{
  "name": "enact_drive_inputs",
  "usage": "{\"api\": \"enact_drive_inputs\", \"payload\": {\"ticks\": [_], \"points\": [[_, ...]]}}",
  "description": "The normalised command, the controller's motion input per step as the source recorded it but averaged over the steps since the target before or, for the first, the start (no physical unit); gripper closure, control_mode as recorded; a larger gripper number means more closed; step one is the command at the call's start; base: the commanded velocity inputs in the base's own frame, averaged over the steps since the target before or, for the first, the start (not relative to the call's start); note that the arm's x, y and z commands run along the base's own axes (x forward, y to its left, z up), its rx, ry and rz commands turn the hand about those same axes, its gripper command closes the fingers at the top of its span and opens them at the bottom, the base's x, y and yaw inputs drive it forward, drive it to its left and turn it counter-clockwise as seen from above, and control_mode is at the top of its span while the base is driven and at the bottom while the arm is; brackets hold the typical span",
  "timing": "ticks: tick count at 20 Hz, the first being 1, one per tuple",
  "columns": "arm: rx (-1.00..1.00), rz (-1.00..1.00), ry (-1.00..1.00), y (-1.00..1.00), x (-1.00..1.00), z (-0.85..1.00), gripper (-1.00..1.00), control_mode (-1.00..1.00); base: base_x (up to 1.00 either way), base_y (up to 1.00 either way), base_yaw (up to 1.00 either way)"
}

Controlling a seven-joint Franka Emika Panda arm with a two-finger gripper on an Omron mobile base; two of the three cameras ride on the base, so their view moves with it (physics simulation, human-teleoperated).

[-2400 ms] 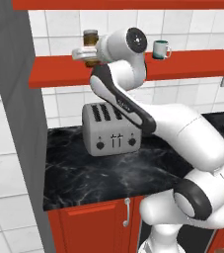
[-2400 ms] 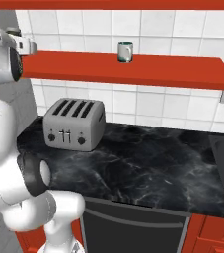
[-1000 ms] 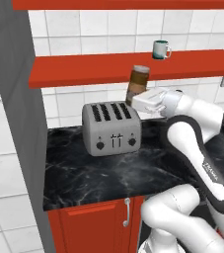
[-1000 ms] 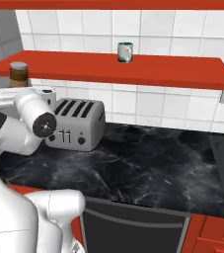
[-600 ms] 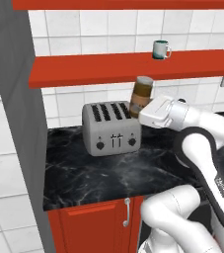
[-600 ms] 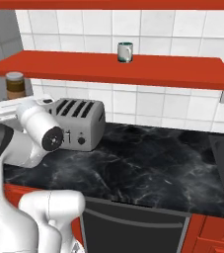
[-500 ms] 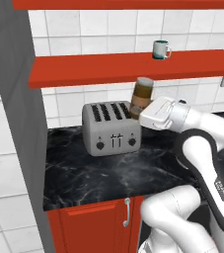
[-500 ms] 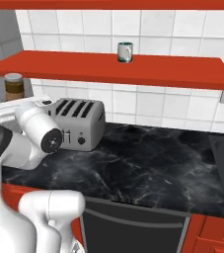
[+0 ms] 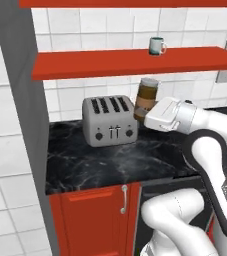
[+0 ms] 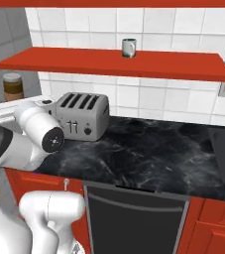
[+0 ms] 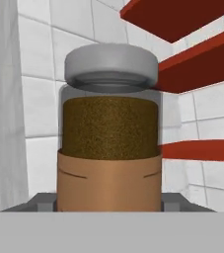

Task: Take the cinnamon bottle from the cabinet and place it on the dining table, next to the plate with the cupcake. Then take the chocolate from the dining counter and place it on the cupcake plate.

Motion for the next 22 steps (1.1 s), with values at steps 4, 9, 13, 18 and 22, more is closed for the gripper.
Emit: {"api": "enact_drive_inputs", "payload": {"ticks": [4, 9, 13, 18, 22], "points": [[0.0, 0.0, 0.0, 0.0, 0.0, 0.0, 1.0, 1.0, -1.0, -0.14, 0.16], [0.0, 0.0, 0.0, 0.0, 0.0, 0.0, 1.0, 1.0, -0.9, -0.28, 0.43], [0.0, 0.0, 0.0, 0.0, 0.0, 0.0, 1.0, 1.0, -0.8, -0.36, 0.6], [0.0, 0.0, 0.0, 0.0, 0.0, 0.0, 1.0, 1.0, -0.87, -0.46, 0.62], [0.0, 0.0, 0.0, 0.0, 0.0, 0.0, 1.0, 1.0, -0.8, -0.42, 0.66]]}}
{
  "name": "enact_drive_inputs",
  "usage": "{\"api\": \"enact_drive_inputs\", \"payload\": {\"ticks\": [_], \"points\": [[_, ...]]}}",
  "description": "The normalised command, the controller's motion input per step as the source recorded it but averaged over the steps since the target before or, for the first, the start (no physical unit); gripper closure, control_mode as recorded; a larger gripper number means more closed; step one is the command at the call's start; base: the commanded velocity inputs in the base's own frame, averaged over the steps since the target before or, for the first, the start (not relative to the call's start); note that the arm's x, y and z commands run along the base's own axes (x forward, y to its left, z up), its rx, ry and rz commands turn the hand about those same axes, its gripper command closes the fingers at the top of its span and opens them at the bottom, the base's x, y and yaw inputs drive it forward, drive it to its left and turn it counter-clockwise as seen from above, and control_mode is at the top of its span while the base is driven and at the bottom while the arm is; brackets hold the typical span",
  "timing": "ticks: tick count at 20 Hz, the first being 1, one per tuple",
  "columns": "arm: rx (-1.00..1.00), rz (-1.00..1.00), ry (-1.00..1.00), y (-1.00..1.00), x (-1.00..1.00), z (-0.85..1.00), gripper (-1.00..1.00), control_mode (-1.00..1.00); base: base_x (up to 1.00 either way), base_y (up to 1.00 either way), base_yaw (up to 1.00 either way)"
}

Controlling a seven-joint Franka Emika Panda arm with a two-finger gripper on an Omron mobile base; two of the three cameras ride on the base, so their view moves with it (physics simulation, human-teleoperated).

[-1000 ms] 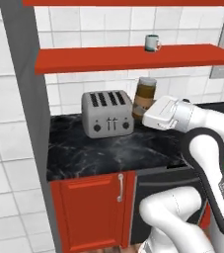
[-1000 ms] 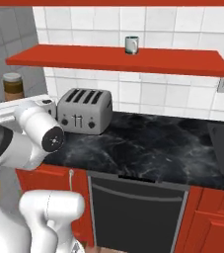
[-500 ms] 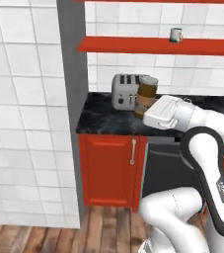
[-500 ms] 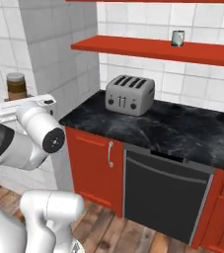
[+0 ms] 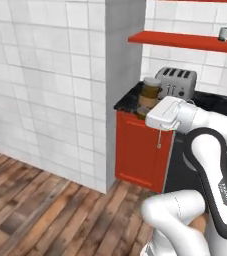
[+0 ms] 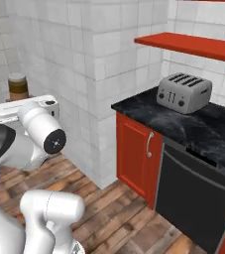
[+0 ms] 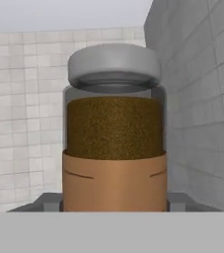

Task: Take the cinnamon bottle from the cabinet and place it on the dining table, next to the plate with the cupcake. Then take the chocolate from the dining counter and place it on the cupcake plate.

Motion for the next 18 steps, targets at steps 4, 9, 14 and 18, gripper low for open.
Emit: {"api": "enact_drive_inputs", "payload": {"ticks": [4, 9, 14, 18], "points": [[0.0, 0.0, 0.0, 0.0, 0.0, 0.0, 1.0, 1.0, -0.51, -0.33, 0.76], [0.0, 0.0, 0.0, 0.0, 0.0, 0.0, 1.0, 1.0, -0.11, -0.21, 0.86], [0.0, 0.0, 0.0, 0.0, 0.0, 0.0, 1.0, 1.0, 0.0, -0.1, 0.89], [0.0, 0.0, 0.0, 0.0, 0.0, 0.0, 1.0, 1.0, 0.0, -0.16, 0.86]]}}
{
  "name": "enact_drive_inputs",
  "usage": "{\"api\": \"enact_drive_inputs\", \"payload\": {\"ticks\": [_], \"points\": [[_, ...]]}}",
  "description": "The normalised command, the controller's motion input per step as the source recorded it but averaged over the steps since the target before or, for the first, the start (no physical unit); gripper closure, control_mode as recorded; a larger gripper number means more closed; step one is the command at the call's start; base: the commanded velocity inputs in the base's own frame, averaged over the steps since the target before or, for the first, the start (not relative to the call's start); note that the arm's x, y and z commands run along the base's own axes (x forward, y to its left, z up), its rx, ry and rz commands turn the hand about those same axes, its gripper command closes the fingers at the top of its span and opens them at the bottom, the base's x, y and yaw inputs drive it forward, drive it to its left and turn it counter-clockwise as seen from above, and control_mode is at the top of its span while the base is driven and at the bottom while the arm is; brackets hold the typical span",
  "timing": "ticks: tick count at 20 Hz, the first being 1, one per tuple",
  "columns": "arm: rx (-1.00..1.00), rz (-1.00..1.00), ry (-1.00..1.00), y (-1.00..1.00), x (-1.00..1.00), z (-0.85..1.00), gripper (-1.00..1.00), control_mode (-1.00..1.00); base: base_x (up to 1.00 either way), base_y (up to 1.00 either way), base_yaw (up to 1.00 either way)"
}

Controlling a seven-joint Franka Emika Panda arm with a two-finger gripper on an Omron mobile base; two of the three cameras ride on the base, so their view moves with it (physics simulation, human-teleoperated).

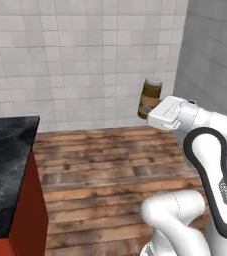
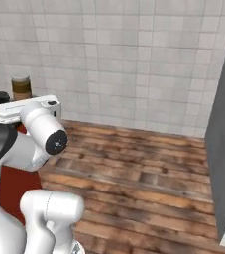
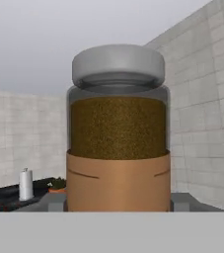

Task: Take the cinnamon bottle from the cabinet and place it on the dining table, next to the plate with the cupcake. Then take the chocolate from the dining counter and place it on the cupcake plate.

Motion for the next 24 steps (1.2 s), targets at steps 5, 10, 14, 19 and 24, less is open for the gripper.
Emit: {"api": "enact_drive_inputs", "payload": {"ticks": [5, 10, 14, 19, 24], "points": [[0.0, 0.0, 0.0, 0.0, 0.0, 0.0, 1.0, 1.0, 0.0, -0.39, 0.77], [0.0, 0.0, 0.0, 0.0, 0.0, 0.0, 1.0, 1.0, 0.12, -0.59, 0.66], [0.0, 0.0, 0.0, 0.0, 0.0, 0.0, 1.0, 1.0, 0.5, -0.81, 0.46], [0.0, 0.0, 0.0, 0.0, 0.0, 0.0, 1.0, 1.0, 0.72, -0.95, 0.35], [0.0, 0.0, 0.0, 0.0, 0.0, 0.0, 1.0, 1.0, 0.56, -1.0, 0.3]]}}
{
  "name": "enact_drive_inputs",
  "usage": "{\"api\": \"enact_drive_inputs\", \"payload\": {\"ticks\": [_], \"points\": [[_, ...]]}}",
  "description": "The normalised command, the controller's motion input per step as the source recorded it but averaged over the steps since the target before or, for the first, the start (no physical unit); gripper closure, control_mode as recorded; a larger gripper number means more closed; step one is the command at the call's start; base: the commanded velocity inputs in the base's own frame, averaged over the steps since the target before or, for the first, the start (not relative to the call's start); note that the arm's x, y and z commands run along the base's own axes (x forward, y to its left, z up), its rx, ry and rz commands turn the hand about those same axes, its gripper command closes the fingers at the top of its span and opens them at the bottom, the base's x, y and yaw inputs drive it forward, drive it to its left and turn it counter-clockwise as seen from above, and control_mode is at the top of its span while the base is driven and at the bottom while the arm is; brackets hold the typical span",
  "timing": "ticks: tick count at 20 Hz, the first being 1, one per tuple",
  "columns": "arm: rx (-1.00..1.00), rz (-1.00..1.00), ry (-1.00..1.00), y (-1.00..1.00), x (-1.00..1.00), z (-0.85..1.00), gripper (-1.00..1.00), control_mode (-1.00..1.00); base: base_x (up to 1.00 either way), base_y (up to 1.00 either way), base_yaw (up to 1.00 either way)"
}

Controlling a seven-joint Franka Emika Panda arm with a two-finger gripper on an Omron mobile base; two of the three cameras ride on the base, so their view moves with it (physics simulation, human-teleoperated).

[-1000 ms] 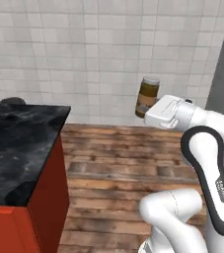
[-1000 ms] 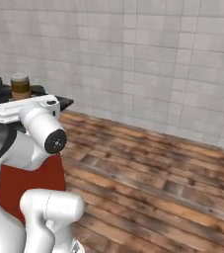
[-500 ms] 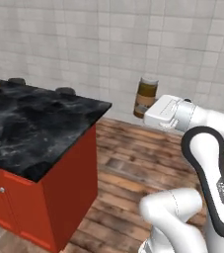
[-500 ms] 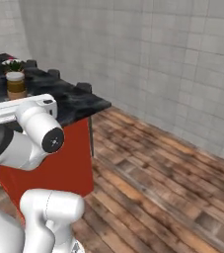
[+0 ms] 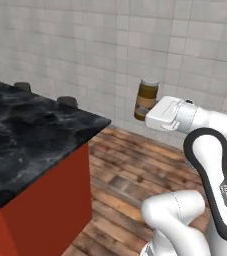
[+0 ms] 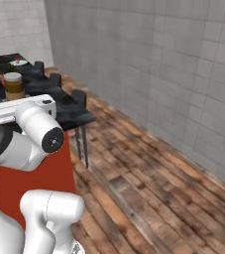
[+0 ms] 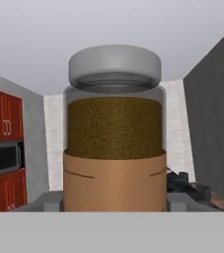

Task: Take the cinnamon bottle from the cabinet and place it on the dining table, next to the plate with the cupcake. Then take the chocolate from the dining counter and place it on the cupcake plate.

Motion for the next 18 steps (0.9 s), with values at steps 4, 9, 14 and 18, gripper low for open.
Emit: {"api": "enact_drive_inputs", "payload": {"ticks": [4, 9, 14, 18], "points": [[0.0, 0.0, 0.0, 0.0, 0.0, 0.0, 1.0, 1.0, 0.46, -1.0, 0.29], [0.0, 0.0, 0.0, 0.0, 0.0, 0.0, 1.0, 1.0, 0.38, -1.0, 0.28], [0.0, 0.0, 0.0, 0.0, 0.0, 0.0, 1.0, 1.0, 0.26, -1.0, 0.29], [0.0, 0.0, 0.0, 0.0, 0.0, 0.0, 1.0, 1.0, 0.34, -0.92, 0.27]]}}
